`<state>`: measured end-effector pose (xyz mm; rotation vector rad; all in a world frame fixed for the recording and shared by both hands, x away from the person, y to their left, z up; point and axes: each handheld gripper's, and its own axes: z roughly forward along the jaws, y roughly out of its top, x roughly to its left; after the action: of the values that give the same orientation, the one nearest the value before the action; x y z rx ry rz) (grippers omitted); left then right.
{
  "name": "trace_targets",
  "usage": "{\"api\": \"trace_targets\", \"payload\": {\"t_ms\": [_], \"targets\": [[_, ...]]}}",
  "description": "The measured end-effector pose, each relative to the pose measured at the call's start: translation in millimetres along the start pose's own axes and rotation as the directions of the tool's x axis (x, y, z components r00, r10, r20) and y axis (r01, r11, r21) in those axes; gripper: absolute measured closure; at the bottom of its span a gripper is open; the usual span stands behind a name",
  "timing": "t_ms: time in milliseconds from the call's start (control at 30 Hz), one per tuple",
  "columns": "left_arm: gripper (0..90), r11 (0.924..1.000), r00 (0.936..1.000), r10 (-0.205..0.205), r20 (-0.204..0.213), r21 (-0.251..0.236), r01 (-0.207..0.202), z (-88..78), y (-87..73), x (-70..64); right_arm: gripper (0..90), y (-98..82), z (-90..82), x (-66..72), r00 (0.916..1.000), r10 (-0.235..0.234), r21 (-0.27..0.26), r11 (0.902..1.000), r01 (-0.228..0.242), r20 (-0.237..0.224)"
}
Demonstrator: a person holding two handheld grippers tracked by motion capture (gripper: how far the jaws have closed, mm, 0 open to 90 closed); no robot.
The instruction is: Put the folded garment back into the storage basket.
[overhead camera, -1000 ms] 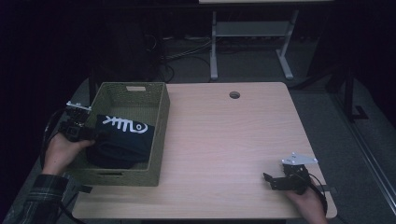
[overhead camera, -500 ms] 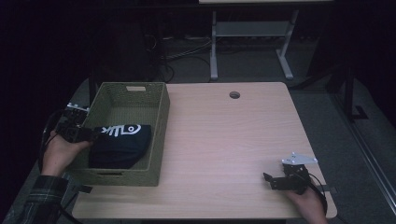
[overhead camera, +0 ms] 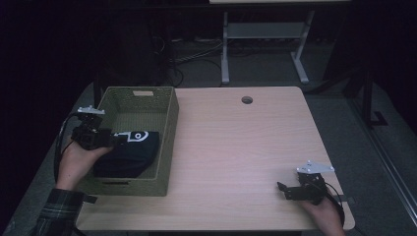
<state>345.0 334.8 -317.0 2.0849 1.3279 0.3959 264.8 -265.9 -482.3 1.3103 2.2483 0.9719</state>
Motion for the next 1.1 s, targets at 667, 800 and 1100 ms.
{"api": "trace_targets", "payload": {"t_ms": [667,800,1100], "targets": [[18.7,0.983,0.9733,0.154,0.17,-0.126,-0.134,20.1,24.0,-102.8,9.0,0.2,0.1,0.2,1.0,0.0,0.001,1.0,0.0,0.002],[17.6,0.978,0.9634,0.186,0.193,-0.131,-0.163,28.7,26.8,-126.0,9.0,0.3,0.2,0.1,1.0,-0.004,0.001,1.0,0.004,-0.004],[16.6,0.9693,0.9448,0.221,0.242,-0.161,-0.185,51.3,23.4,-167.4,9.0,0.6,0.6,0.3,0.9996,-0.022,0.0,0.9998,0.022,-0.018]]}}
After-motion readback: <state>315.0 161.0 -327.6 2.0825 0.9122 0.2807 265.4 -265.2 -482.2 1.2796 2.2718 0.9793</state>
